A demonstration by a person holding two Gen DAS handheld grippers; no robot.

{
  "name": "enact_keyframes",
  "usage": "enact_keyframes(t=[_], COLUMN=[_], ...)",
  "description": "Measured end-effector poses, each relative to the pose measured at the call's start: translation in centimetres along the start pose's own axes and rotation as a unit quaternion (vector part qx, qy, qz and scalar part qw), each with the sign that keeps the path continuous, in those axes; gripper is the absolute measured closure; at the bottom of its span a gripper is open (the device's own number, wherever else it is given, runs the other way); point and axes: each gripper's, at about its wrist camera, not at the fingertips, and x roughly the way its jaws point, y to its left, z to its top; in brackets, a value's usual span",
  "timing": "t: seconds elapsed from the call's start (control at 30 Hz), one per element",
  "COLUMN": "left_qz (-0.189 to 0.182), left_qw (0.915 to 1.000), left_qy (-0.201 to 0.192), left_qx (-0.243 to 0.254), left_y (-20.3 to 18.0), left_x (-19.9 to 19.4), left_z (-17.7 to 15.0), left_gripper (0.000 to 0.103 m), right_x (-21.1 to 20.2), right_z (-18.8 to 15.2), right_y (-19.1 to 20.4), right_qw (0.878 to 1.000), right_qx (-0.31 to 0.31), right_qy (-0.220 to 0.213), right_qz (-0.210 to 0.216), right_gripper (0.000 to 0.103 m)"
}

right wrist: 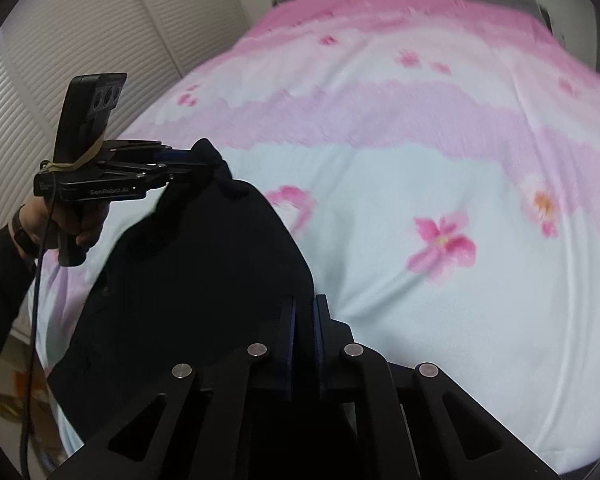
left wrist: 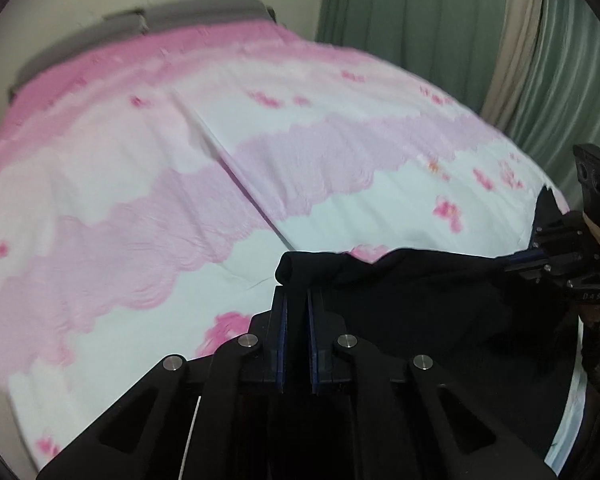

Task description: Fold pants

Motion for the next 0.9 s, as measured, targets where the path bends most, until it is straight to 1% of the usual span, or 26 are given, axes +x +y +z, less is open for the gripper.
enact_keyframes(t=[0.1,0.17,0.27,0.4,0.5,0.63,0.73,0.87,0.9], left_qz=[0.009,0.023,0.037,0.056,0.071,0.088,0.094,0.097,0.099], left_qw=[0.9993,0.9987,0.9977,0.9941,0.9899,0.9849,0.9828,0.9793,0.9788], left_qy=[-0.035,-0.044,-0.057,-0.091,-0.119,-0.138,-0.134,-0.132,-0.132], left_qx=[0.004,0.008,0.000,-0.016,-0.030,-0.058,-0.086,-0.119,-0.121], left_y=[-1.2,-2.1,-3.2,-5.4,-7.2,-9.1,-10.2,-11.3,-11.6], left_x=[-5.0,-7.2,-10.0,-14.2,-17.0,-18.5,-18.3,-17.3,-17.1], left_z=[-1.7,-3.1,-5.5,-10.3,-15.3,-21.3,-26.0,-29.8,-30.3], left_gripper=[0.094,0.094,0.094,0.094,0.095,0.095,0.096,0.096,0.096], right_x=[-2.8,-4.8,-7.1,-9.1,-9.6,-9.2,-8.3,-7.1,-6.8], right_z=[0.0,-0.6,-2.1,-5.8,-9.4,-14.8,-18.3,-21.9,-22.6], right_y=[2.7,5.1,8.3,13.7,17.5,21.0,22.7,23.2,23.2], right_qw=[0.999,0.997,0.993,0.982,0.970,0.955,0.946,0.940,0.939], right_qx=[-0.039,-0.069,-0.106,-0.175,-0.228,-0.285,-0.313,-0.334,-0.339], right_qy=[-0.025,-0.038,-0.051,-0.064,-0.067,-0.058,-0.046,-0.036,-0.033], right_qz=[-0.012,-0.018,-0.023,-0.040,-0.051,-0.058,-0.062,-0.058,-0.058], right_gripper=[0.095,0.095,0.095,0.095,0.095,0.095,0.095,0.095,0.095])
